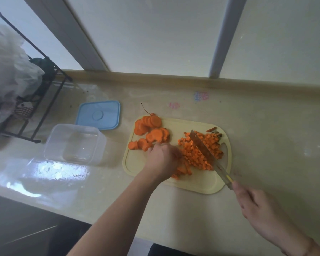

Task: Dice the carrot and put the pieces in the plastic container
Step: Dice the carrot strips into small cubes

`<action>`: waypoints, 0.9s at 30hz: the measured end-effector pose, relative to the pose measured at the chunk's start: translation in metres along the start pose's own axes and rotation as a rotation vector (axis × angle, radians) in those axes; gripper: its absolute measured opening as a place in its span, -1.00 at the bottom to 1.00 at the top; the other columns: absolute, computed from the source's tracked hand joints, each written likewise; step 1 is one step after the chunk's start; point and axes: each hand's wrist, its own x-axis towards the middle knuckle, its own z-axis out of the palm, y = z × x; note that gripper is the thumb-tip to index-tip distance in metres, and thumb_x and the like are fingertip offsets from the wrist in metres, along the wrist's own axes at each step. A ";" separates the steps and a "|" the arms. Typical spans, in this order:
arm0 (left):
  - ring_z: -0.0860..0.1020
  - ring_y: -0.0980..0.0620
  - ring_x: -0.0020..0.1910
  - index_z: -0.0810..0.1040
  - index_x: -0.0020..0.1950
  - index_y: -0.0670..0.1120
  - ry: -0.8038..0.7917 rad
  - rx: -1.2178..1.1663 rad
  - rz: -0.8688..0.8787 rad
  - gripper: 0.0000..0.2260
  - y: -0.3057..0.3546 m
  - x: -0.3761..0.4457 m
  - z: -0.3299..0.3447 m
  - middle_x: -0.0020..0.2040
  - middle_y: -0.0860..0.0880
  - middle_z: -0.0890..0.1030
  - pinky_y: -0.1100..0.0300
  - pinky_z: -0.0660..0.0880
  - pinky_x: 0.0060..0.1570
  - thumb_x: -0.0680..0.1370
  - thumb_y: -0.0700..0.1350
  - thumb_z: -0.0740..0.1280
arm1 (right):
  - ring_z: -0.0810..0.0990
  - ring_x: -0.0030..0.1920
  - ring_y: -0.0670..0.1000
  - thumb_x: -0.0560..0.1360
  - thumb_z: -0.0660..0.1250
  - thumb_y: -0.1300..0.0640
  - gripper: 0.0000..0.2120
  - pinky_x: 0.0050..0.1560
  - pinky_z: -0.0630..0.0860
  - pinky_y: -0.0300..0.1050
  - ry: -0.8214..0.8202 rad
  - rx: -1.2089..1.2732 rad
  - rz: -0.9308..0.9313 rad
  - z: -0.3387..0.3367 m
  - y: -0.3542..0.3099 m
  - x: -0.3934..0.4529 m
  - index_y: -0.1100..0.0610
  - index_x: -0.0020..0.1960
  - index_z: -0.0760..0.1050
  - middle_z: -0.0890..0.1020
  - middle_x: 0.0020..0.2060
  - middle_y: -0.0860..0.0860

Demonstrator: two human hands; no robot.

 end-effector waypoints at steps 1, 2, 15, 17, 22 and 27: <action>0.49 -0.11 0.16 0.69 0.11 0.09 0.014 0.010 0.011 -0.74 -0.001 0.000 0.001 0.09 0.00 0.64 0.00 0.38 0.16 0.56 -0.16 0.28 | 0.25 -0.53 -0.12 0.32 -0.06 -0.52 -0.32 -0.46 0.20 -0.15 0.001 0.002 -0.006 0.000 0.000 0.000 0.14 -0.35 0.25 0.28 -0.57 -0.03; 0.49 -0.11 0.16 0.69 0.12 0.08 0.030 0.011 0.026 -0.75 -0.003 0.000 0.003 0.08 0.00 0.64 0.00 0.38 0.16 0.56 -0.17 0.30 | 0.25 -0.53 -0.12 0.32 -0.06 -0.53 -0.33 -0.47 0.19 -0.16 0.000 0.003 -0.009 0.000 0.001 0.000 0.11 -0.35 0.26 0.28 -0.57 -0.03; 0.47 -0.10 -0.02 0.66 -0.06 0.03 0.306 0.226 0.610 -0.89 -0.016 -0.023 0.039 -0.05 0.03 0.57 0.03 0.38 -0.06 0.49 -0.04 0.35 | 0.25 -0.51 -0.11 0.20 -0.14 -0.69 -0.12 -0.43 0.21 -0.14 -0.007 0.023 0.019 0.000 0.004 0.001 0.19 -0.35 0.27 0.28 -0.56 -0.03; 0.45 -0.09 -0.03 0.65 -0.07 0.03 0.337 0.225 0.617 -0.91 -0.015 -0.022 0.045 -0.08 0.03 0.55 0.03 0.37 -0.08 0.50 -0.05 0.36 | 0.25 -0.51 -0.11 0.19 -0.14 -0.69 -0.04 -0.43 0.21 -0.14 -0.016 0.019 0.024 0.000 0.005 0.001 0.25 -0.31 0.34 0.27 -0.55 -0.03; 0.45 -0.11 0.03 0.66 -0.05 0.02 0.372 0.222 0.658 -0.96 -0.019 -0.018 0.052 -0.02 0.02 0.57 0.01 0.34 -0.07 0.52 -0.08 0.43 | 0.25 -0.50 -0.10 0.21 -0.12 -0.69 -0.15 -0.42 0.19 -0.13 -0.005 0.015 0.023 0.000 0.007 0.000 0.15 -0.34 0.25 0.25 -0.55 -0.03; 0.48 -0.13 0.07 0.64 0.01 -0.03 0.414 0.256 0.738 -0.94 -0.020 -0.018 0.054 0.04 -0.02 0.58 -0.01 0.37 -0.02 0.57 -0.13 0.38 | 0.23 -0.52 -0.12 0.20 -0.12 -0.69 -0.18 -0.45 0.19 -0.15 -0.008 0.010 0.023 -0.001 0.006 -0.001 0.12 -0.39 0.22 0.26 -0.55 -0.03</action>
